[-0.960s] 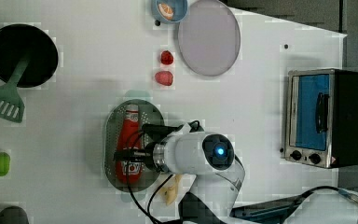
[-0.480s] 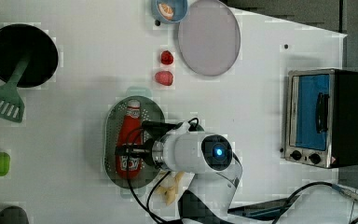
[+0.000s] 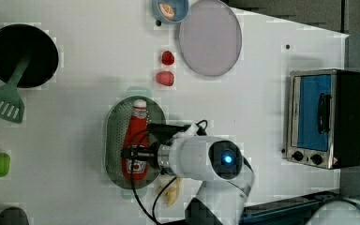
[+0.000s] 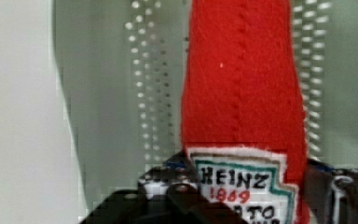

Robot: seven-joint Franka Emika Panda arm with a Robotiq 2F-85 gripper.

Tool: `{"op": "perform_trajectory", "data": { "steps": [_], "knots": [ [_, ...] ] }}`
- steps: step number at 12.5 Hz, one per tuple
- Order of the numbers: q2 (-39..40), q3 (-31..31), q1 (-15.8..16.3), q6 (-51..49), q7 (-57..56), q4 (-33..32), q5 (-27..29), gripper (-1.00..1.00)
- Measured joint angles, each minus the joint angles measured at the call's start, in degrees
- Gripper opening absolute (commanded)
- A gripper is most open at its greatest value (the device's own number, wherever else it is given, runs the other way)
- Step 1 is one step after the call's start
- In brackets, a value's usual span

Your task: Pick ketchup from strainer and place it on the table

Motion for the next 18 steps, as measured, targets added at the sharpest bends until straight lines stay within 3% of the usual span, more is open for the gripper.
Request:
{"op": "perform_trajectory", "data": {
  "steps": [4, 8, 12, 18],
  "knots": [
    [-15.5, 1.4, -1.5, -14.3, -0.6, 1.1, 9.3, 0.25],
    [-23.7, -0.7, -3.6, -21.8, -9.6, 5.6, 11.5, 0.25],
    [-24.2, -10.2, -6.6, -21.8, -19.8, 6.0, 11.6, 0.25],
    [-21.6, -30.1, -15.1, -20.7, -35.0, 1.5, 11.6, 0.25]
  ]
}}
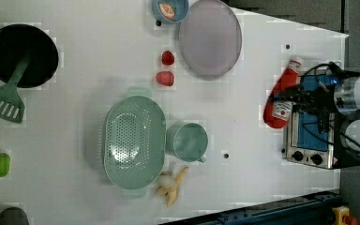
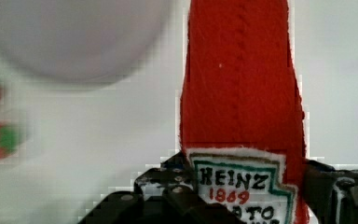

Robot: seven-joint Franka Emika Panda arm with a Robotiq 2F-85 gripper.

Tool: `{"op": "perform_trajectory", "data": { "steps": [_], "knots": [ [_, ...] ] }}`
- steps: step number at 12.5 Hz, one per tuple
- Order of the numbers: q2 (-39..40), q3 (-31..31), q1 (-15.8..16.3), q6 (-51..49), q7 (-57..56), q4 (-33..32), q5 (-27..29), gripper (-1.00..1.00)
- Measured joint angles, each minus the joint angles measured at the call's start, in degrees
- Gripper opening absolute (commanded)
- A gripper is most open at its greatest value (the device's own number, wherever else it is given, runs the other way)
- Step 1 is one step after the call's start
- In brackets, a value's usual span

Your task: Pick ketchup from strainer and place it on the table

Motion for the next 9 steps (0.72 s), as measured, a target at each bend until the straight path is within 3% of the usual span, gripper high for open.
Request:
{"op": "perform_trajectory", "data": {
  "steps": [2, 4, 7, 9],
  "knots": [
    [0.1, -3.9, -3.0, 2.0, -3.1, -2.8, 0.3, 0.25],
    [1.0, -6.2, -4.0, 4.4, -4.0, -5.0, 0.4, 0.25],
    [4.8, -5.1, -3.9, 10.9, -5.1, -7.9, 0.1, 0.25],
    [10.4, -4.4, -1.8, 16.6, -5.6, -7.9, 0.2, 0.25]
  ]
}}
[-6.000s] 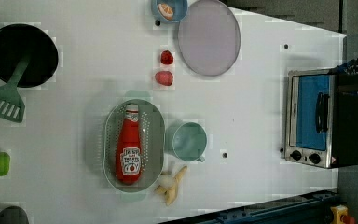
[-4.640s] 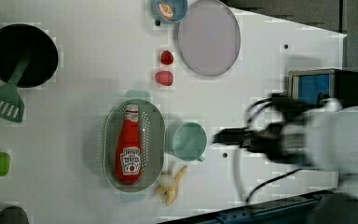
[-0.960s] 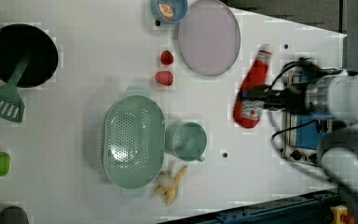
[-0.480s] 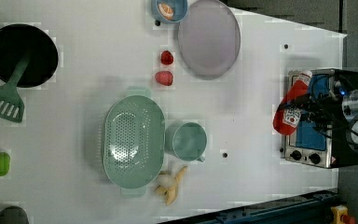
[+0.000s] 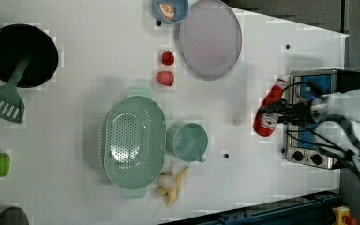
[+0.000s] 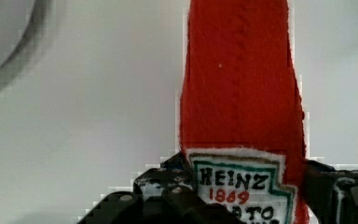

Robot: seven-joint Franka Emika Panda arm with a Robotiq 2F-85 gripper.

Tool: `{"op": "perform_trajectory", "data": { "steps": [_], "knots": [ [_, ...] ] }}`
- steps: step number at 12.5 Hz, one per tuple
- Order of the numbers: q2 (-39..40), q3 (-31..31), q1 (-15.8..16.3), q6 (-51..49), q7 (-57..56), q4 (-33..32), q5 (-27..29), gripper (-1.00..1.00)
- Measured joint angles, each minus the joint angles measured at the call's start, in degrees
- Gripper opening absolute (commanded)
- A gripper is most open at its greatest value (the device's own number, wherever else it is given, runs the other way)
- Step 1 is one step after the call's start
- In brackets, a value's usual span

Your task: Pick ketchup from strainer and place it on the table

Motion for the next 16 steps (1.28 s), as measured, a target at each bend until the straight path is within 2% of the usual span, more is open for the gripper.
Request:
{"op": "perform_trajectory", "data": {
  "steps": [3, 6, 7, 9, 12, 16],
  "knots": [
    [7.0, 1.9, 1.7, 2.6, -0.1, -0.4, -0.1, 0.31],
    [8.9, 1.8, 3.2, 5.4, -0.1, -1.3, -0.2, 0.95],
    [8.8, 1.8, 3.0, 5.1, -0.2, -1.3, -0.2, 1.00],
    [6.4, 1.8, 2.8, 4.0, -0.2, -1.2, -0.3, 1.00],
    [-2.6, 1.8, 2.7, -7.3, 0.8, 0.7, -0.3, 1.00],
    [-13.5, 2.3, 2.7, -27.9, 4.9, 14.1, 0.7, 1.00]
  ]
}}
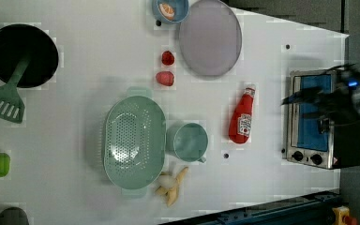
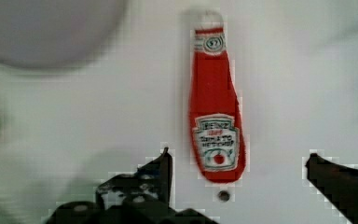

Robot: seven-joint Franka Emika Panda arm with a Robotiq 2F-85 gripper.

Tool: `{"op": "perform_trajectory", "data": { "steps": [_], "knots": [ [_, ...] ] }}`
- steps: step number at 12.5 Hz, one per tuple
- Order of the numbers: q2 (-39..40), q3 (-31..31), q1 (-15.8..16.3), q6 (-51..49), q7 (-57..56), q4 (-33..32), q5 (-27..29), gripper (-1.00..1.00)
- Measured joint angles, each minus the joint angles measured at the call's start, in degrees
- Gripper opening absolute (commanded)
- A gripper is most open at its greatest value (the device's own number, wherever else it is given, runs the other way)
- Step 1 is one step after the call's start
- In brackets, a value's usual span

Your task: Pick ketchup from strainer and place it on the table

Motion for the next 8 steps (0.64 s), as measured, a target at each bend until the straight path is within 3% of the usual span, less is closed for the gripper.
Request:
{"op": "perform_trajectory", "data": {
  "steps": [5, 8],
  "knots": [
    [-5.2, 0.3, 0.1, -11.3, 6.5, 18.4, 0.3, 1.00],
    [-5.8, -0.1, 0.1, -14.9, 7.9, 20.9, -0.1, 1.00]
  ]
}}
